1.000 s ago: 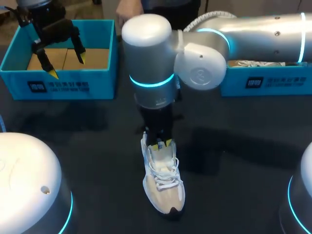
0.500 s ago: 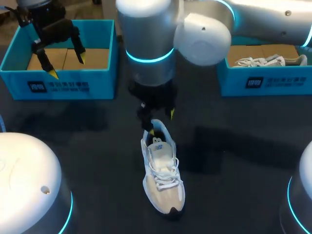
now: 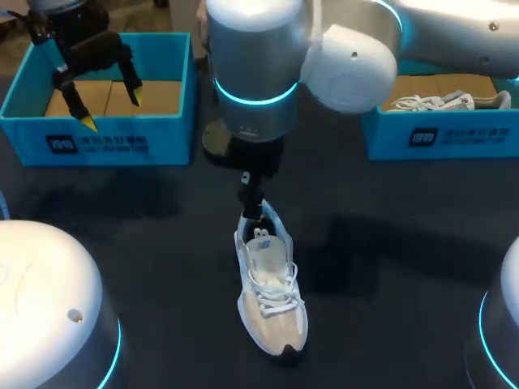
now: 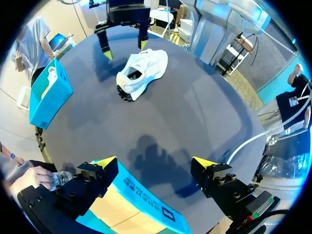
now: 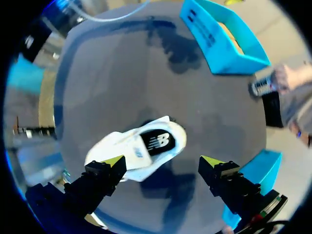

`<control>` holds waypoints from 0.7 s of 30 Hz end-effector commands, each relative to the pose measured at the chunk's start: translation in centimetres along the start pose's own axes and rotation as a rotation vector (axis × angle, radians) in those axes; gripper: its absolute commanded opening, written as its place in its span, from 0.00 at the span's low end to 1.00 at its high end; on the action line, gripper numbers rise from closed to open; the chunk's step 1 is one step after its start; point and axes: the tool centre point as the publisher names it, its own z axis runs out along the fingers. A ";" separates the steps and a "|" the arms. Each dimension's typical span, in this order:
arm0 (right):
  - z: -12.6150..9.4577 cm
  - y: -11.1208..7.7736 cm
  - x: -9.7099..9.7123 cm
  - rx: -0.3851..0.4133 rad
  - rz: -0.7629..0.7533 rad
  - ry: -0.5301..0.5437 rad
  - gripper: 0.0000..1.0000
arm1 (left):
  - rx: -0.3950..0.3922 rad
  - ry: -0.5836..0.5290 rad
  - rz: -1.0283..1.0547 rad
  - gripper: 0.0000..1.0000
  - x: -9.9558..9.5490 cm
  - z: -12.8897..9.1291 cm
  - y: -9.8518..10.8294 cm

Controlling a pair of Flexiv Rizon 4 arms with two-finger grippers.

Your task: Take the shoe out of the shoebox, open the shoe tongue, remove and reinsert the insole, then place the shoe into the shoebox

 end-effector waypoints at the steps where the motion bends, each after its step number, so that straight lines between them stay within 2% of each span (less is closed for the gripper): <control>1: 2.6 0.9 -2.2 -0.031 -0.243 0.060 1.00 | -0.002 0.003 0.001 1.00 0.0 0.0 0.1; 9: 4.3 1.9 -3.4 -0.036 -0.283 0.078 1.00 | -0.002 0.003 0.001 1.00 0.0 0.0 0.1; 21: 7.8 2.0 -3.2 -0.039 -0.285 0.076 1.00 | -0.002 0.003 0.001 1.00 0.0 0.0 0.1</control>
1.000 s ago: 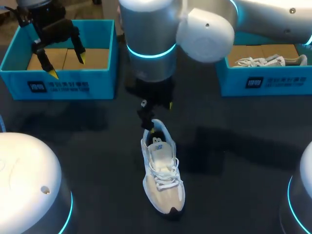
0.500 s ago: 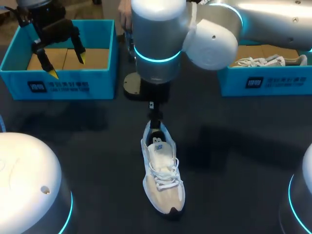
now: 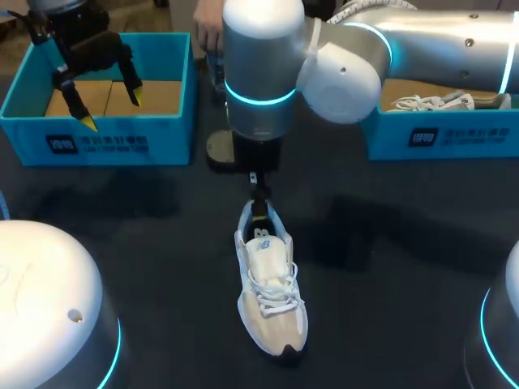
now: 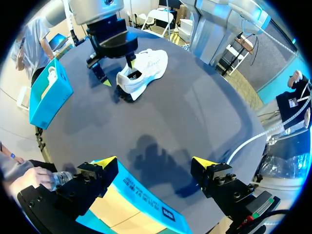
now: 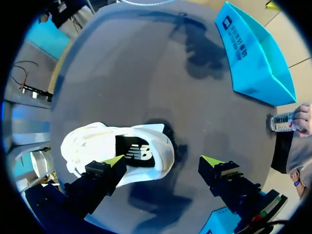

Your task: Take the shoe out of the shoebox, open the shoe tongue, remove and reinsert the insole, then place the shoe into the shoebox

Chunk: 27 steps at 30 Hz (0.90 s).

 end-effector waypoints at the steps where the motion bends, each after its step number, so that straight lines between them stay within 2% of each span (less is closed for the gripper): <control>1: 1.7 0.2 -0.1 0.003 0.007 -0.005 1.00 | -0.002 0.003 0.001 1.00 0.0 0.0 0.1; 19: 5.9 -0.8 -0.8 0.003 0.053 0.009 1.00 | -0.002 0.003 0.001 1.00 0.0 0.0 0.1; 24: 6.4 -1.0 -0.8 0.007 0.071 0.015 0.99 | -0.002 0.003 0.001 1.00 0.0 0.0 0.1; 25: 6.5 -1.0 -0.8 0.006 0.072 0.016 0.93 | -0.002 0.003 0.001 1.00 0.0 0.0 0.1; 26: 6.5 -1.0 -0.8 0.009 0.075 0.017 0.69 | -0.002 0.003 0.001 1.00 0.0 0.0 0.1; 27: 6.5 -1.0 -0.8 0.010 0.080 0.017 0.32 | -0.002 0.003 0.001 1.00 0.0 0.0 0.1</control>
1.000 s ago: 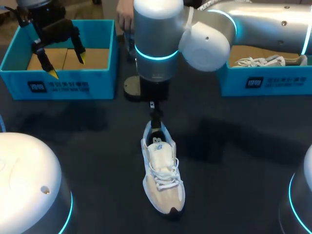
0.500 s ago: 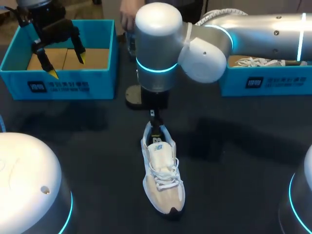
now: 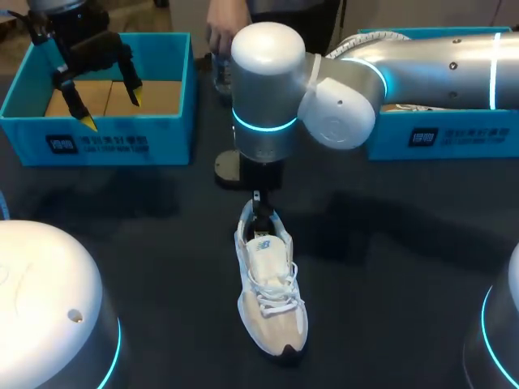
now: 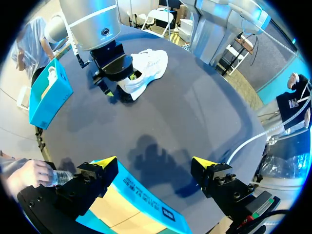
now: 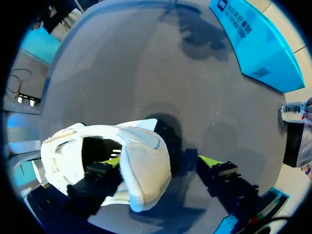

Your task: Take the shoe out of the shoebox, open the shoe tongue, remove and reinsert the insole, then place the shoe into the shoebox

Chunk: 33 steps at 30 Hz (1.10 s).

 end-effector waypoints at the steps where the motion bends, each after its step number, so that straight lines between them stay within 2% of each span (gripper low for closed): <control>1: 0.4 0.2 0.0 0.007 0.010 0.002 0.23 | -0.002 0.003 0.001 1.00 0.0 0.0 0.1; 3: 0.4 0.2 0.1 0.006 0.014 -0.002 0.00 | -0.002 0.003 0.001 1.00 0.0 0.0 0.1; 14: 0.3 0.1 0.6 0.003 0.038 -0.017 0.00 | -0.002 0.003 0.001 1.00 0.0 0.0 0.1; 19: -1.3 -0.3 0.6 0.023 0.057 -0.028 0.00 | -0.002 0.003 0.001 1.00 0.0 0.0 0.1; 23: -3.8 -1.7 -0.3 0.045 0.059 -0.044 0.00 | -0.002 0.003 0.001 1.00 0.0 0.0 0.1; 28: -8.3 -3.6 -2.4 0.104 0.062 -0.075 0.00 | -0.002 0.003 0.001 1.00 0.0 0.0 0.1; 33: -12.8 -5.3 -4.8 0.130 0.056 -0.122 0.00 | -0.002 0.003 0.001 1.00 0.0 0.0 0.1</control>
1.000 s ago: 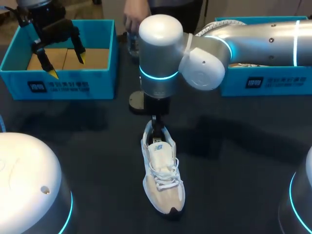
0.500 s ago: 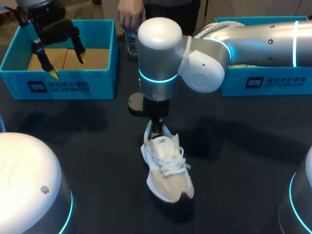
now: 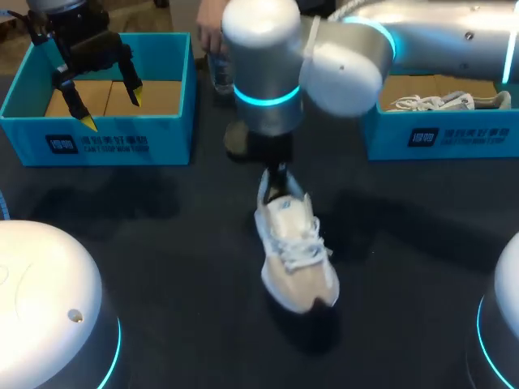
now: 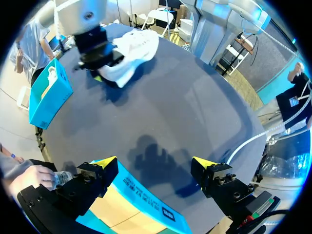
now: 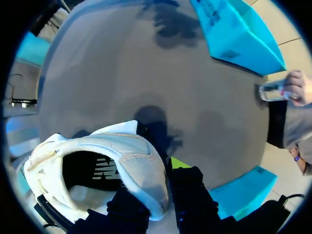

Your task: Take the shoe out of the shoebox, open the shoe tongue, remove and reinsert the insole, then place the shoe into the shoebox

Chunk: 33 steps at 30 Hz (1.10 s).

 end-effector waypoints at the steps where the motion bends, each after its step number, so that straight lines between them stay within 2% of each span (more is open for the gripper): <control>1: -6.9 -2.5 -2.0 -0.007 -0.007 -0.042 0.00 | -0.002 0.003 0.001 1.00 0.0 0.0 0.1; 3: -8.6 -2.9 -2.3 0.005 0.044 -0.048 0.00 | -0.002 0.003 0.001 1.00 0.0 0.0 0.1; 19: -9.0 -3.1 -2.7 0.010 0.046 -0.058 0.00 | -0.002 0.003 0.001 1.00 0.0 0.0 0.1; 25: -12.0 -6.6 -6.1 0.066 0.061 -0.099 0.00 | -0.002 0.003 0.001 1.00 0.0 0.0 0.1; 27: -13.1 -7.9 -7.1 0.110 0.075 -0.121 0.00 | -0.002 0.003 0.001 1.00 0.0 0.0 0.1; 31: -14.1 -10.2 -9.0 0.122 0.074 -0.141 0.00 | -0.002 0.003 0.001 1.00 0.0 0.0 0.1; 33: -14.9 -12.0 -11.0 0.142 0.061 -0.166 0.00 | -0.002 0.003 0.001 1.00 0.0 0.0 0.1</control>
